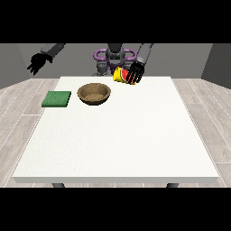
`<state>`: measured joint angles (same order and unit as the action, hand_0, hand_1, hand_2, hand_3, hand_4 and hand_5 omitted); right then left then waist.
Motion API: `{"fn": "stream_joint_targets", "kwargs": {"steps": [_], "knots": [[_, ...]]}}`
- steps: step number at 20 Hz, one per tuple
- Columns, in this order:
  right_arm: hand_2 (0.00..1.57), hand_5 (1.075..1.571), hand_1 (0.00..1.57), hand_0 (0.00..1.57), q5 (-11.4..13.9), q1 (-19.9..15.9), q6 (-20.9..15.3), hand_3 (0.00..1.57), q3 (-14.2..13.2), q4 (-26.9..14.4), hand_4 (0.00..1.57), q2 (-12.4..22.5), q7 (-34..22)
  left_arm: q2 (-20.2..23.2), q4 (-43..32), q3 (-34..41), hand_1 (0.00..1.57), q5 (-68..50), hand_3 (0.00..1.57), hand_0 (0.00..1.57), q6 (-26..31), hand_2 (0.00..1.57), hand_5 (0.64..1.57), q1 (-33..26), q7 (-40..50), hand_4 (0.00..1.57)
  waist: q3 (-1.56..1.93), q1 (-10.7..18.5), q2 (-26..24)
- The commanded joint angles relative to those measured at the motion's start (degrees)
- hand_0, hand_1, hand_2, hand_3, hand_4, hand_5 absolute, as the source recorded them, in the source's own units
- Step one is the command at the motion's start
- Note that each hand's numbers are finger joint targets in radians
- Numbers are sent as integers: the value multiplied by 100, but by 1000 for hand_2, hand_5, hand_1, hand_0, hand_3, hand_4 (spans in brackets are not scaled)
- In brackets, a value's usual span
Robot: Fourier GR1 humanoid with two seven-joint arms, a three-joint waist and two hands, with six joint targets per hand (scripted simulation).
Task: Pick the cup and pour the ball into the bowl, then pick the bowl and place it on the pad
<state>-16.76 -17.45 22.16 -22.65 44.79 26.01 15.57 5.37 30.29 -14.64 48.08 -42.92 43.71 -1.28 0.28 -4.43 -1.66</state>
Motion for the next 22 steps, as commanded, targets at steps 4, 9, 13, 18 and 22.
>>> {"fn": "stream_joint_targets", "kwargs": {"steps": [4, 9, 13, 18, 22], "knots": [[0, 1569, 0, 0, 5, 208, 250, 352, -271, -792, 572, 338, 458, -520, -259, -1079, 1571, 1473, 1571, 1571, 981, 1571, 1523, 1170, 1744, 1222, 1, 465, -159], [0, 1568, 0, 0, 54, -146, 438, 354, -132, -974, 577, 294, 451, -532, 77, -1978, 1571, 1962, 1571, 1571, 1776, 1571, 1535, 1438, 2947, 1182, -10, 16, -144], [0, 1569, 0, 0, 36, -27, 518, 371, -280, -1320, 590, 477, 631, -535, 243, -2408, 1571, 2420, 1571, 1571, 2656, 1571, 1556, 1958, 3053, 1076, -7, 334, -207], [0, 1567, 0, 0, 173, 160, 388, 329, -246, -1463, 577, 399, 1026, -537, 618, -2824, 1570, 2742, 1571, 1570, 3529, 1571, 1568, 2041, 3105, 940, -18, 454, -317], [0, 1569, 0, 0, 272, 147, 308, 256, -182, -1614, 612, 404, 1056, -537, 1186, -3357, 1558, 2968, 1571, 1558, 3979, 1571, 1568, 1582, 3196, 881, -22, 635, -437]]}}
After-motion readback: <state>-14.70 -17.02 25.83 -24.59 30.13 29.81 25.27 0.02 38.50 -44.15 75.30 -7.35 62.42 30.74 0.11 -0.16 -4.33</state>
